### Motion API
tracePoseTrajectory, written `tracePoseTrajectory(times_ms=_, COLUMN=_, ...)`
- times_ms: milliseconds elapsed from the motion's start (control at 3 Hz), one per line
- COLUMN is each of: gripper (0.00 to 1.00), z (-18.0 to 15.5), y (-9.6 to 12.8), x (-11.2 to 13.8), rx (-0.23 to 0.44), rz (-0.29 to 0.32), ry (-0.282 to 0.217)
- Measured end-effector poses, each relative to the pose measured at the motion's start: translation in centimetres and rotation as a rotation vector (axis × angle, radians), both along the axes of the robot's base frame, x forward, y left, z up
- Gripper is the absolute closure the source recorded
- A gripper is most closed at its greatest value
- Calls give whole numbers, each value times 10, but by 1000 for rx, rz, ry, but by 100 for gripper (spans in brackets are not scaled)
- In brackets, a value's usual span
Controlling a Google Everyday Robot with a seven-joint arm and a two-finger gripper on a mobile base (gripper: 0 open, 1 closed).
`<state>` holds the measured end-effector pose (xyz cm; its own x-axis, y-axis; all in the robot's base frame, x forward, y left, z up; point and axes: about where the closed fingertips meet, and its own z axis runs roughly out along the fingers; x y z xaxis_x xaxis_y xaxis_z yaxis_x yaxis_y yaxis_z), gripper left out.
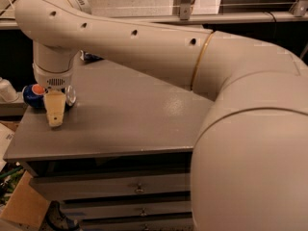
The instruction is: Pick pepsi can
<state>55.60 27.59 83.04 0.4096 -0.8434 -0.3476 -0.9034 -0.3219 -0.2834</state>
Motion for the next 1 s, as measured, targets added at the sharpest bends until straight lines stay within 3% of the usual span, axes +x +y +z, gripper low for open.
tracePoseTrajectory(times_ms=333, gripper=41, z=-3, y=12, x=4, rx=-2, rz=-13, ry=15)
tracePoseTrajectory(times_ms=1000, gripper=88, z=0, y=12, x=4, rx=-2, rz=-13, ry=15)
